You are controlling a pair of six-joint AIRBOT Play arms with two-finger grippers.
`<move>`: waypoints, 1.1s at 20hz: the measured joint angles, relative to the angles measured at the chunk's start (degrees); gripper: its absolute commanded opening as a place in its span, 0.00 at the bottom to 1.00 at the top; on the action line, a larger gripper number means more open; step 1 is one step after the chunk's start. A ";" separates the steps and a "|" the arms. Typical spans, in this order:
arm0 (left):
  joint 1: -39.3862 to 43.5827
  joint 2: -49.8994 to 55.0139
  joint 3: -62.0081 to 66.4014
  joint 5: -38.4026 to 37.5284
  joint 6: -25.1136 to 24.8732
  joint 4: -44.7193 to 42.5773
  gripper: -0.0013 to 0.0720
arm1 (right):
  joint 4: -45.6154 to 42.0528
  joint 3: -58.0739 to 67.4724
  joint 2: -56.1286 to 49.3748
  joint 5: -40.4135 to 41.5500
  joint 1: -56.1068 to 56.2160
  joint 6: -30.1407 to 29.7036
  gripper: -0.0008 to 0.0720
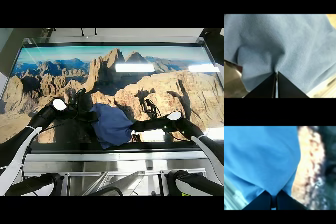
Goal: Fold the shirts.
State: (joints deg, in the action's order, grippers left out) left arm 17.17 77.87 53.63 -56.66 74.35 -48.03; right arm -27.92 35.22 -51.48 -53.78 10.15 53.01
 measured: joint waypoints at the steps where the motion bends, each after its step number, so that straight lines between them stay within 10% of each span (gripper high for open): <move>1: -0.57 0.00 0.76 -1.25 0.00 -0.11 0.04 | 0.17 0.02 0.98 -0.22 -0.02 -0.20 0.04; 2: -1.36 -0.02 1.79 -2.54 0.02 -0.15 0.13 | 0.17 0.02 1.86 -0.35 -0.09 -0.28 0.04; 3: -2.54 -0.02 3.17 -4.13 0.00 -0.20 0.73 | 0.15 0.04 2.62 -0.48 -0.28 -0.42 0.04; 4: -3.80 -0.02 4.48 -5.38 0.00 -0.24 0.96 | -0.09 0.04 3.28 -0.57 -0.72 -0.42 0.04; 22: -5.09 18.03 11.26 5.81 -0.04 4.90 0.86 | -0.90 0.04 4.66 -5.88 -3.65 -0.39 0.04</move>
State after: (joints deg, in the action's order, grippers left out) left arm 12.08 95.90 64.88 -50.85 74.30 -43.13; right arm -28.82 35.27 -46.83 -59.66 6.50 52.62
